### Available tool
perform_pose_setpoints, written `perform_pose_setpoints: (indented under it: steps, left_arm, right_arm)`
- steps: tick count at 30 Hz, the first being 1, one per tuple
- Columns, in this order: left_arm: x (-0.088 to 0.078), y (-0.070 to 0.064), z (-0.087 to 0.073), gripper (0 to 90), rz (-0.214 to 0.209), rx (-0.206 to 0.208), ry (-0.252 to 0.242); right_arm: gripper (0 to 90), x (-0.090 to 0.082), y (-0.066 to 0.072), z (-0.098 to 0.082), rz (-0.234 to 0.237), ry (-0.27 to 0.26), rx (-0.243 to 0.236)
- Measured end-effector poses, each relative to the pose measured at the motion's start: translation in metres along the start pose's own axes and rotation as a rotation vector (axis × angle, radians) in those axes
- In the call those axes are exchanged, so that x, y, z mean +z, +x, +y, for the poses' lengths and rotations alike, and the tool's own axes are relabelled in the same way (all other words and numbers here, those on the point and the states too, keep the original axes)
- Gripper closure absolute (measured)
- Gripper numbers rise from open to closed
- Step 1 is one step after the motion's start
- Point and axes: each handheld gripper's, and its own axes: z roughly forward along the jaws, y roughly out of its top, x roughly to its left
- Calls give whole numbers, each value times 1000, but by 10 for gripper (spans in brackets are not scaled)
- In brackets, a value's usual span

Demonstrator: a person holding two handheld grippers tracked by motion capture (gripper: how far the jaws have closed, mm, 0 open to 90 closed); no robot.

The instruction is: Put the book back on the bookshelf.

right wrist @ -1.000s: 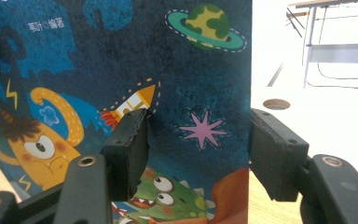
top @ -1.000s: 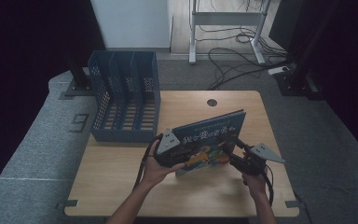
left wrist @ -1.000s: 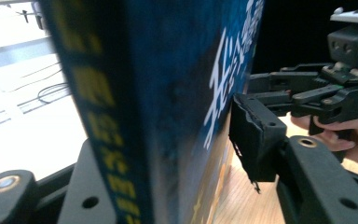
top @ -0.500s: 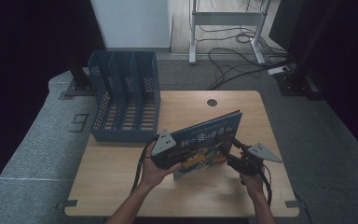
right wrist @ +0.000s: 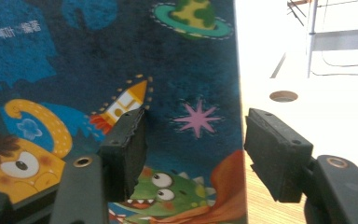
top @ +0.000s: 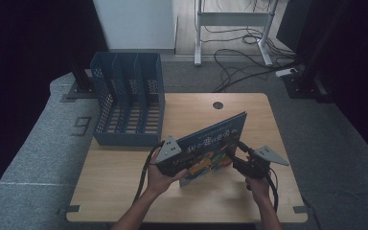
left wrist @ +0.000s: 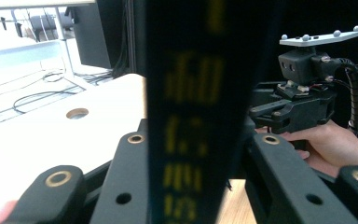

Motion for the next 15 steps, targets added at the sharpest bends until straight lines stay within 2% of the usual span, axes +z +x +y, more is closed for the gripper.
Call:
perform_pose_setpoints:
  steps: [3, 7, 8, 9, 10, 11, 13, 14, 15]
  left_arm:
    - [-1, -1, 2, 694, -8, -13, -24]
    - [-1, -2, 3, 695, -27, -25, -32]
    - [-1, -3, 3, 699, -17, -17, -31]
    - [-1, -3, 3, 705, -10, -10, -29]
    - [0, -4, 2, 716, 4, 0, -29]
    - [-1, -4, 1, 741, 15, 4, -30]
    - [-2, -4, 1, 792, 34, 2, -33]
    - [-2, -2, 0, 801, 29, -8, -34]
    - [-3, -1, 0, 805, 27, -15, -39]
  right_arm:
    - [371, 1, 2, 0, 1, 2, -4]
    - [373, 4, 4, -1, 5, 1, -4]
    - [384, 5, 5, -1, 7, 8, -7]
    - [458, 6, 5, -1, 48, 17, 2]
    - [429, 8, 7, -2, 109, 25, 21]
    - [428, 11, 13, -3, 140, 33, 12]
    - [413, 15, 24, -4, 60, 43, -96]
    - [407, 16, 27, -4, 46, 39, -119]
    - [400, 16, 27, -3, 65, 45, -105]
